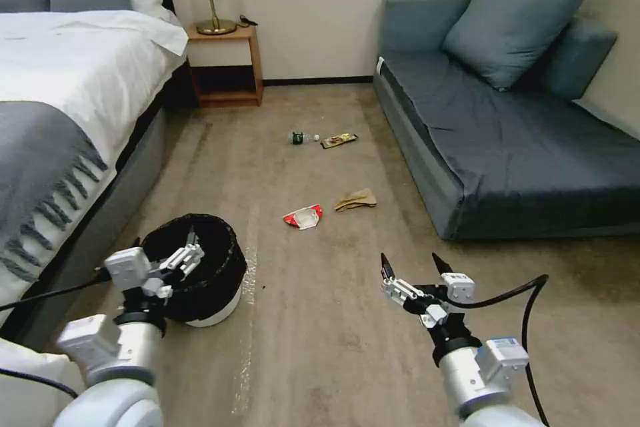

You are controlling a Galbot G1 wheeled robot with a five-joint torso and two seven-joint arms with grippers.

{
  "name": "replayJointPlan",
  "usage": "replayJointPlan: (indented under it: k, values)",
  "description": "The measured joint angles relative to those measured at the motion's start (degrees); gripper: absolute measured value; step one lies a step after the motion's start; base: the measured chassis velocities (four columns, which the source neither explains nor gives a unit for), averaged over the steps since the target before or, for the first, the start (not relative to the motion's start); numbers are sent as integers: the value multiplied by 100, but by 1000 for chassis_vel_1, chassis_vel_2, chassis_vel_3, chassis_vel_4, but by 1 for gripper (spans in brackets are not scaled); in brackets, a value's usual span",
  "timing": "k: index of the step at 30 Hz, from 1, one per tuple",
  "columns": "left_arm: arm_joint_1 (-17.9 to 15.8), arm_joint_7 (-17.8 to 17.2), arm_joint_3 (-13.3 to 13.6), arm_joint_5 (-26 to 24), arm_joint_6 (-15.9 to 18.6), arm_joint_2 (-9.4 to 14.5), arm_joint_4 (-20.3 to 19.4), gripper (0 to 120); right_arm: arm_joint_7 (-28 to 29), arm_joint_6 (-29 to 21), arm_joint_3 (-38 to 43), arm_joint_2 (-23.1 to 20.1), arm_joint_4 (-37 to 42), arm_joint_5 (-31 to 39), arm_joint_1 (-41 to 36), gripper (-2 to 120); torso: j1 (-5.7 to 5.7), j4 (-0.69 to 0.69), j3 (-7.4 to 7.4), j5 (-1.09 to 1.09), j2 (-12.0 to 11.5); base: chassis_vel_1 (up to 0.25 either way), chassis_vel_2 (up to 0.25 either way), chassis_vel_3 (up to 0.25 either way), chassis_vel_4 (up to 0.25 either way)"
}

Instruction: Pick up the trash bin, then pick up the garbage on the floor and place it into the trash bin.

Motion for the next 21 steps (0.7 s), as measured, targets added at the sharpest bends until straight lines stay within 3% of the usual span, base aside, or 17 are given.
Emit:
replayJointPlan:
  k: [3, 5, 13, 21]
  values:
    - [0, 0, 0, 0, 0, 0, 0, 100, 0, 0, 0, 0, 0, 0, 0, 100, 0, 0, 0, 0, 0, 0, 0, 0, 0]
    - [-57, -4, -61, -113, 1, 58, 355, 100, 12, 37, 82, -60, -65, 102, 95, 100, 0, 0, 0, 1, 0, 0, 0, 0, 0]
    - [-88, 37, -210, -228, -98, 213, 805, 100, 53, 127, 119, -88, -167, 162, 159, 100, 0, 0, 0, 3, 0, 0, 0, 0, 0]
    - [-514, -96, -558, -537, 98, 514, 1528, 96, 78, 218, 117, -48, -259, 165, 188, 100, 0, 0, 0, 2, 0, 0, 0, 0, 0]
